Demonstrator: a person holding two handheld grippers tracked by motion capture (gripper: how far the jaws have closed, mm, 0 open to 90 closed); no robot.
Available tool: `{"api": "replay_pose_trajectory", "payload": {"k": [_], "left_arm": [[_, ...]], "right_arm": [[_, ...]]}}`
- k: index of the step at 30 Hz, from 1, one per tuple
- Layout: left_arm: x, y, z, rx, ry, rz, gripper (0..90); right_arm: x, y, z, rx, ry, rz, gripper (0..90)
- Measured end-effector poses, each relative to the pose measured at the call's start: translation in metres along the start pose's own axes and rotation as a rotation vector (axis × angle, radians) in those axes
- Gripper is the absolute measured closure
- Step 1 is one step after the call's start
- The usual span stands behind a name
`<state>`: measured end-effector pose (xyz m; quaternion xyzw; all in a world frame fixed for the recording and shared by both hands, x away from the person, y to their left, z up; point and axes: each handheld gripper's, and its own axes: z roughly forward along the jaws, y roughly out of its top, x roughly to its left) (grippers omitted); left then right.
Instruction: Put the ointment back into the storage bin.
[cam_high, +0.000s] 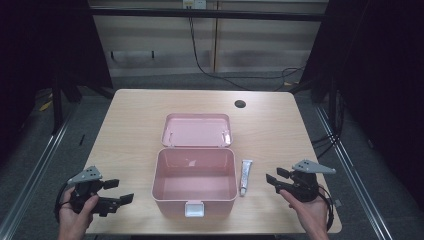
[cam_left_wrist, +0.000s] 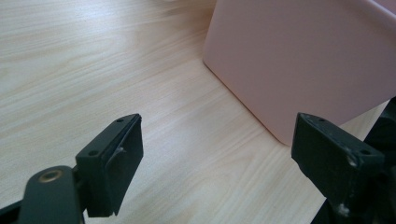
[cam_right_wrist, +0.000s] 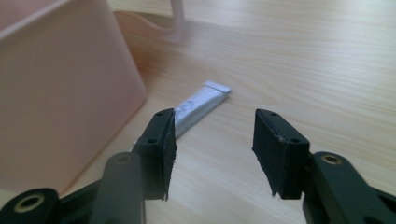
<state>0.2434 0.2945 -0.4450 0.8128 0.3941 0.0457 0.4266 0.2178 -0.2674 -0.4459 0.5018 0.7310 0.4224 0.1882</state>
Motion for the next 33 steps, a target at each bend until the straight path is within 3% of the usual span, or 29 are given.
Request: {"api": "replay_pose_trajectory", "payload": {"k": [2, 8, 9, 11, 14, 16, 24, 26, 33], "left_arm": [[0.0, 0.0, 0.0, 0.003, 0.002, 0.003, 16.8], [0.0, 0.0, 0.0, 0.009, 0.005, 0.003, 16.8], [0.0, 0.0, 0.001, 0.006, 0.007, 0.0, 16.8], [0.0, 0.0, 0.0, 0.005, 0.007, 0.0, 16.8], [0.001, -0.001, 0.001, 0.005, 0.008, -0.001, 16.7], [0.0, -0.001, 0.0, 0.003, 0.004, -0.003, 16.8], [0.001, -0.001, 0.001, 0.007, 0.005, -0.001, 16.8], [0.001, -0.001, 0.0, 0.005, 0.006, -0.002, 16.7], [0.001, -0.001, 0.001, 0.01, 0.008, -0.001, 16.7]], "right_arm": [[0.001, 0.006, 0.0, 0.03, 0.037, 0.04, 52.9], [0.005, 0.019, 0.002, 0.063, 0.073, 0.054, 55.2], [0.008, 0.024, 0.004, 0.106, 0.073, 0.069, 55.6], [0.009, 0.028, 0.005, 0.118, 0.081, 0.071, 55.7], [0.012, 0.038, 0.009, 0.156, 0.113, 0.083, 55.2], [0.012, 0.044, 0.014, 0.168, 0.166, 0.103, 53.7], [0.012, 0.054, 0.033, 0.276, 0.125, 0.119, 50.1], [0.012, 0.055, 0.037, 0.286, 0.11, 0.125, 52.7], [0.016, 0.055, 0.056, 0.348, 0.127, 0.122, 60.9]]}}
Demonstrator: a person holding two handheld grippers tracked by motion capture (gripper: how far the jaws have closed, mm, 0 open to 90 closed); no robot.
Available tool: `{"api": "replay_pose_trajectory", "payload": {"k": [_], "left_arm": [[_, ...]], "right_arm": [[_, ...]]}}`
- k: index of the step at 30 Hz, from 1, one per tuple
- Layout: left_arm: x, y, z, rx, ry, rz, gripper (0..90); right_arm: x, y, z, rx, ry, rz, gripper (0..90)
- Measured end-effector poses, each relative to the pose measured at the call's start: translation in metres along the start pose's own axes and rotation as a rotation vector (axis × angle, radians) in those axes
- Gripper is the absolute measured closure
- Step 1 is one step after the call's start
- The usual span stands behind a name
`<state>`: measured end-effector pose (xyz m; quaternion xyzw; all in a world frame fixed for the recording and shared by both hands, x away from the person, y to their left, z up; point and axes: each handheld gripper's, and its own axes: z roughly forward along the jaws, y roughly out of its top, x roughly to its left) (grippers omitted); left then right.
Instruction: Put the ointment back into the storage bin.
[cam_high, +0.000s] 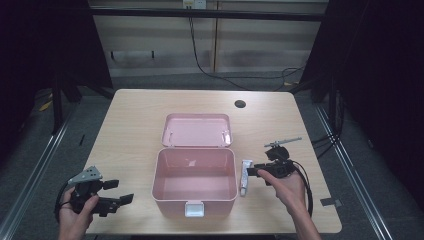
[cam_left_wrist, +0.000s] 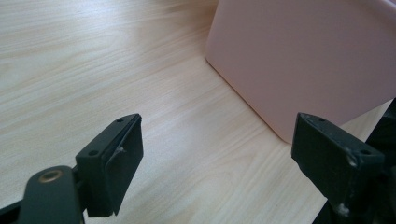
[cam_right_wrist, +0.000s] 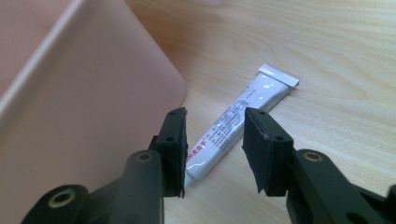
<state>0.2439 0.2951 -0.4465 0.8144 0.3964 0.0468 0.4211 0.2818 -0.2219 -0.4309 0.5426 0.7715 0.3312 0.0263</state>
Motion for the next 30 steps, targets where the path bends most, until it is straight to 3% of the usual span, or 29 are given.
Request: {"api": "replay_pose_trajectory", "payload": {"k": [4, 7, 12, 27, 30], "left_arm": [[0.0, 0.0, 0.0, 0.001, 0.0, 0.0, 16.8], [0.0, 0.0, 0.0, 0.004, 0.001, -0.001, 16.8], [0.0, 0.0, 0.0, 0.002, 0.001, -0.002, 16.8], [0.0, 0.0, 0.0, 0.003, -0.003, -0.002, 16.8], [0.0, 0.0, 0.0, -0.001, -0.005, -0.007, 16.7]], "right_arm": [[-0.003, 0.005, 0.013, 0.051, -0.015, 0.013, 62.6], [-0.004, 0.008, 0.018, 0.056, -0.015, 0.013, 63.1], [-0.007, 0.011, 0.026, 0.086, -0.016, 0.062, 64.1], [-0.007, 0.007, 0.05, 0.145, -0.071, 0.07, 59.4], [-0.007, 0.006, 0.052, 0.156, -0.095, 0.052, 58.1]]}}
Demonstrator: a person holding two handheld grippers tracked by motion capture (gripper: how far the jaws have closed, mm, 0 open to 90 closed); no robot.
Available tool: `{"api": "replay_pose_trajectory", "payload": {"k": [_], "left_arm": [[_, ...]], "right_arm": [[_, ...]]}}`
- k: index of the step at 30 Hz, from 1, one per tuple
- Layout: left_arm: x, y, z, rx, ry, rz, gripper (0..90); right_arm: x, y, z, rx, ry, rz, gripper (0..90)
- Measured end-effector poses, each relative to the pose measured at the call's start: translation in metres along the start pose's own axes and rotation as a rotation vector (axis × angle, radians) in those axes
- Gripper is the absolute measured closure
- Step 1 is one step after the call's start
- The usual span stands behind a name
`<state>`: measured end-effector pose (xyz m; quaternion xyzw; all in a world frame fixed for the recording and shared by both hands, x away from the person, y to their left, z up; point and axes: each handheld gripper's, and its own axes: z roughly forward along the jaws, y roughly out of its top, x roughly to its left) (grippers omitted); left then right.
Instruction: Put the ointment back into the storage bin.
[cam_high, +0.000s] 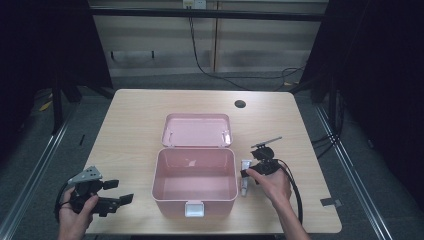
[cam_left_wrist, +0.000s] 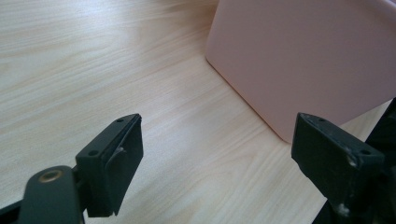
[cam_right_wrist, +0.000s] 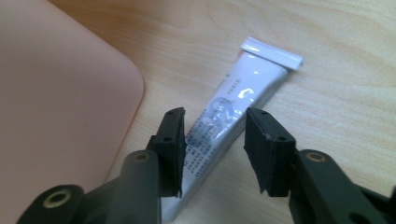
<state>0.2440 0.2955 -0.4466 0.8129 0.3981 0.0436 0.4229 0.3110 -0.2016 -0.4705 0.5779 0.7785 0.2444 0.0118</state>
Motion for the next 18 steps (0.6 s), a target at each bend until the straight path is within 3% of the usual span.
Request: {"api": "replay_pose_trajectory", "payload": {"k": [5, 9, 11, 18], "left_arm": [[0.0, 0.0001, 0.0, 0.0, -0.001, 0.001, 16.7], [0.0001, 0.0002, -0.0001, 0.0, -0.002, 0.003, 16.8], [0.0004, 0.0002, -0.0003, 0.0, -0.005, 0.002, 16.8], [0.0002, 0.0002, -0.0005, -0.001, -0.004, 0.002, 16.7]], "right_arm": [[-0.0001, 0.0001, 0.0004, -0.001, -0.003, 0.005, 57.7], [0.0027, -0.0004, 0.0035, -0.006, -0.001, -0.021, 57.1], [0.0047, -0.0003, 0.0047, 0.012, -0.019, -0.019, 57.1], [0.0062, -0.0001, 0.0078, 0.033, -0.037, -0.035, 66.9]]}}
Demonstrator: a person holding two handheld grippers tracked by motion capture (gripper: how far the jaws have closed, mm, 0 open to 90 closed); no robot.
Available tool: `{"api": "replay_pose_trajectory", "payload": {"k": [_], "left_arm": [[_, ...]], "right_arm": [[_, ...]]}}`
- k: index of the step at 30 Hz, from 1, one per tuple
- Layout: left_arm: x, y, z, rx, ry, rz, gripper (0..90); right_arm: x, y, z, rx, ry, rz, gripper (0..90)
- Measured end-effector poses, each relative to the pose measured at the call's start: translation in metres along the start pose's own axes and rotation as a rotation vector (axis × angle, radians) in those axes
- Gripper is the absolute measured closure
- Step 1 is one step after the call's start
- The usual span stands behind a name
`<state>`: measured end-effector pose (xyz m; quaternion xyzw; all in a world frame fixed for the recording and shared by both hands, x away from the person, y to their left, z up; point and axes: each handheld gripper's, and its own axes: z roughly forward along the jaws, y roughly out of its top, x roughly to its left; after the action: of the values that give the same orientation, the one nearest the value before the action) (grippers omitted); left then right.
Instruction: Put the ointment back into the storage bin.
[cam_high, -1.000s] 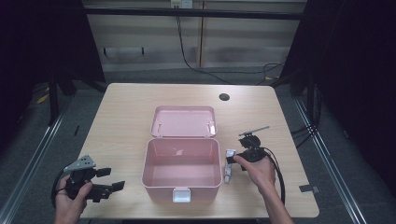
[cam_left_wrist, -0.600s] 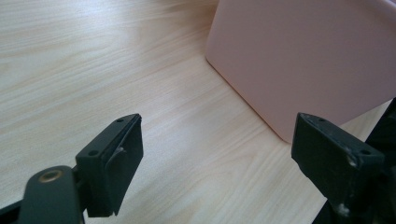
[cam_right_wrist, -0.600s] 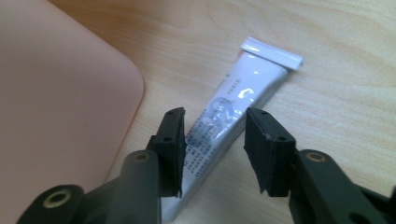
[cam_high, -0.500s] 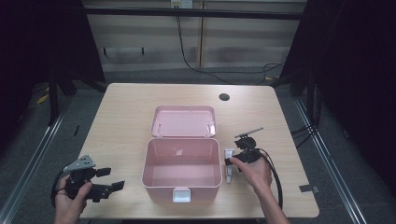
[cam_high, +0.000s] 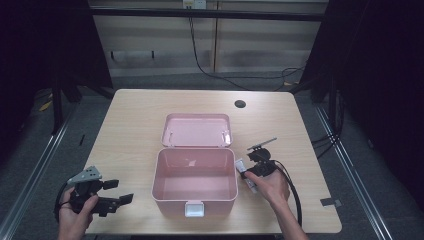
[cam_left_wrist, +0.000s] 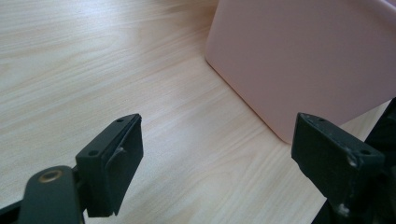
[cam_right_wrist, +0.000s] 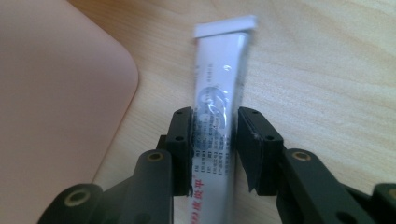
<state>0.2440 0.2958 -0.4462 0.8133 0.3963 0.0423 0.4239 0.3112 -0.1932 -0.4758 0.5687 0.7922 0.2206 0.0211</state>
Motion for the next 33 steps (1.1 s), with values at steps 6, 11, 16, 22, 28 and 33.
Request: {"api": "replay_pose_trajectory", "payload": {"k": [6, 11, 16, 22, 28, 33], "left_arm": [[0.0, 0.0, 0.0, 0.002, 0.004, 0.003, 16.7], [0.0, 0.0, 0.0, 0.003, 0.004, 0.005, 16.8], [0.0, 0.0, 0.0, 0.002, 0.002, 0.002, 16.8], [0.0, 0.0, 0.0, 0.004, 0.005, 0.003, 16.8], [0.0, 0.0, 0.001, 0.004, 0.006, -0.001, 16.8], [0.0, 0.0, 0.0, 0.004, 0.005, 0.0, 16.8]], "right_arm": [[0.005, 0.002, 0.0, 0.024, -0.034, -0.053, 67.1], [0.009, 0.003, 0.001, 0.039, -0.062, -0.089, 68.8], [0.008, 0.005, -0.001, 0.074, -0.064, -0.104, 71.6], [0.005, 0.006, -0.006, 0.131, -0.061, -0.132, 71.9], [0.002, 0.006, -0.01, 0.18, -0.057, -0.156, 72.0], [0.004, 0.011, -0.011, 0.227, -0.045, -0.187, 72.0]]}}
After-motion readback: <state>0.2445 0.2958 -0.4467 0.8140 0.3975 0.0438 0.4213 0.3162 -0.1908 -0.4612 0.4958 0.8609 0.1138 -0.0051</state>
